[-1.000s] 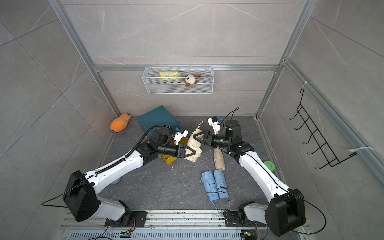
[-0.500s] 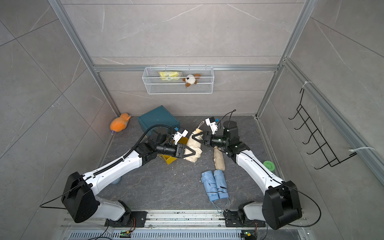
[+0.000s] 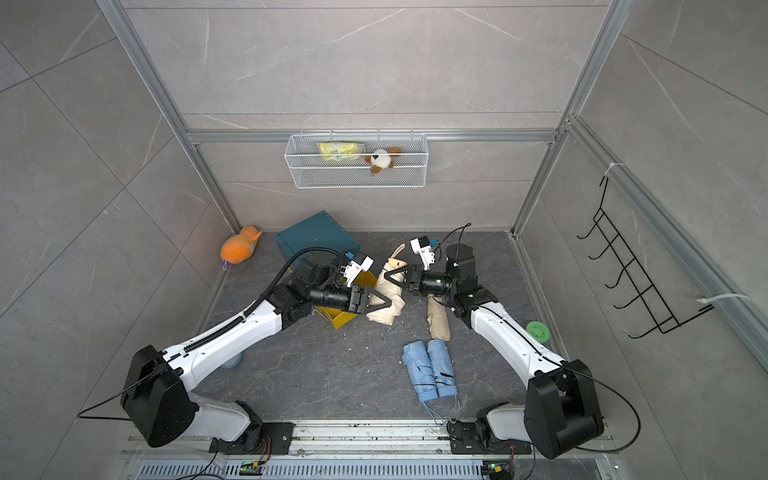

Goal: Place the umbrella in the drawer by color
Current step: Place the umbrella in the drawer.

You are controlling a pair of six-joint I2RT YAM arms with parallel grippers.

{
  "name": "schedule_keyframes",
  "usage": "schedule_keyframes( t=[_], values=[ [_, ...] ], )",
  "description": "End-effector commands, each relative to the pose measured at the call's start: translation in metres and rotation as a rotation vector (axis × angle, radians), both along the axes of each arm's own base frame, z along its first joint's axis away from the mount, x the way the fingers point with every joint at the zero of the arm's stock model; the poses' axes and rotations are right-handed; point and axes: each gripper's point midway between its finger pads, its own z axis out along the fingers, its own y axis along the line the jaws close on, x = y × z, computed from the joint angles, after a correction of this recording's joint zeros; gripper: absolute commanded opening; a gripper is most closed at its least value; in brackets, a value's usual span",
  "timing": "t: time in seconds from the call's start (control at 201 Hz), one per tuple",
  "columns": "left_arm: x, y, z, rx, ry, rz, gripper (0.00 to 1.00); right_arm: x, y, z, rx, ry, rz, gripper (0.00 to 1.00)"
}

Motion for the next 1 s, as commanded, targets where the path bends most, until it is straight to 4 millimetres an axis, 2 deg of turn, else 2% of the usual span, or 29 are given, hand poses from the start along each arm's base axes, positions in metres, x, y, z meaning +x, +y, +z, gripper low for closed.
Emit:
schedule_keyframes(
  t=[0.0, 0.154, 0.314, 0.408, 0.572, 0.712, 0.99],
  values=[
    [-0.001, 0.017, 0.036, -0.045, -0.103, 0.042, 0.8, 0.013, -0.005, 0.012, 0.02, -0.051, -0.071, 0.26],
    [0.009, 0.054, 0.026, 0.112, -0.138, 0.211, 0.82, 0.024, -0.005, 0.018, 0.008, -0.062, -0.143, 0.25],
    [0.012, 0.099, 0.008, 0.313, -0.151, 0.395, 0.83, 0.027, 0.011, 0.019, -0.054, -0.093, -0.202, 0.25],
    [0.011, 0.117, -0.001, 0.379, -0.152, 0.46, 0.83, 0.03, 0.024, 0.021, -0.081, -0.12, -0.251, 0.25],
    [0.005, 0.137, -0.015, 0.446, -0.137, 0.52, 0.83, 0.039, 0.048, 0.017, -0.086, -0.132, -0.326, 0.24],
    [0.002, 0.15, -0.031, 0.513, -0.124, 0.563, 0.83, 0.05, 0.063, 0.006, -0.079, -0.127, -0.402, 0.24],
    [-0.005, 0.169, -0.047, 0.586, -0.129, 0.614, 0.84, 0.064, 0.082, -0.014, -0.044, -0.113, -0.531, 0.23]
  ],
)
